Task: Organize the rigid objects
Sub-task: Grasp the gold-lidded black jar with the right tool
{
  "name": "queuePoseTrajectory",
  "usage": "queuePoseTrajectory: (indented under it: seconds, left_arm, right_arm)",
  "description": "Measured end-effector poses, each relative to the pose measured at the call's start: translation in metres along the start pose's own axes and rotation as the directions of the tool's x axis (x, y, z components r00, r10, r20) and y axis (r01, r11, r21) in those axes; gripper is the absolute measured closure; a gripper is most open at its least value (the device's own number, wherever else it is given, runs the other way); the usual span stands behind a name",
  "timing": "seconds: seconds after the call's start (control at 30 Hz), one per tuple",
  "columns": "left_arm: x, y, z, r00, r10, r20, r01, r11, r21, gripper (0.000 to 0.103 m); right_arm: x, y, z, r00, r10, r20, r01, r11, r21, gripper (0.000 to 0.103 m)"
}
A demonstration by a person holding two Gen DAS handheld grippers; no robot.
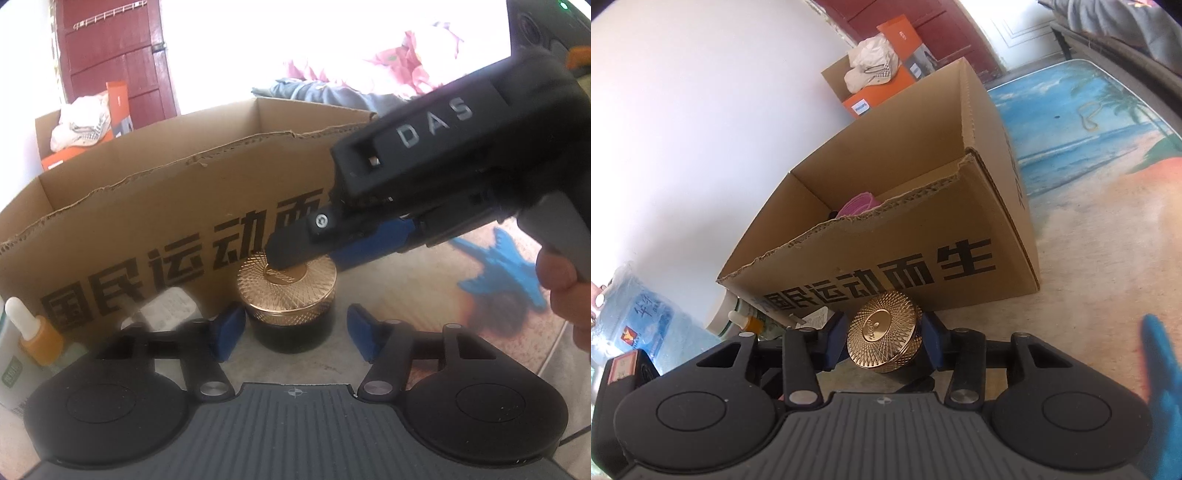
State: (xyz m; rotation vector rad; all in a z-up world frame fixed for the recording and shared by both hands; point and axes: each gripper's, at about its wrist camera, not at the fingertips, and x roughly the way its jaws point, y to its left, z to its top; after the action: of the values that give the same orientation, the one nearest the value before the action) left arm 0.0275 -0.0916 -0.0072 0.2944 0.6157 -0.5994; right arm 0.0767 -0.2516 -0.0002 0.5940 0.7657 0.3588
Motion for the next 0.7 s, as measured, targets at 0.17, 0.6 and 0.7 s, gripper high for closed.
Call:
queuePoseTrajectory:
  seconds: [0.17, 0.6, 0.7]
  left_arm:
    - [-0.003, 0.000, -0.003, 0.999, -0.050, -0.001, 0.050, 0.999, 0.003, 0.042]
    - [-0.018, -0.016, -0.013, 0.985, -0.169, -0.036, 0.170, 0.985, 0.030, 0.042]
    - [-0.021, -0.020, -0.015, 0.983, -0.179, -0.038, 0.180, 0.983, 0.026, 0.042]
  right_arm:
    - [-0.012, -0.004, -0.006, 1.000, 0.010, -0.013, -0.010, 1.000, 0.029, 0.056]
    - [-0.052, -0.003, -0.037, 0.999, -0.042, -0.026, 0.044, 0.997, 0.064, 0.056]
    - [-0.054, -0.002, -0.039, 0.998, -0.048, -0.029, 0.049, 0.997, 0.059, 0.056]
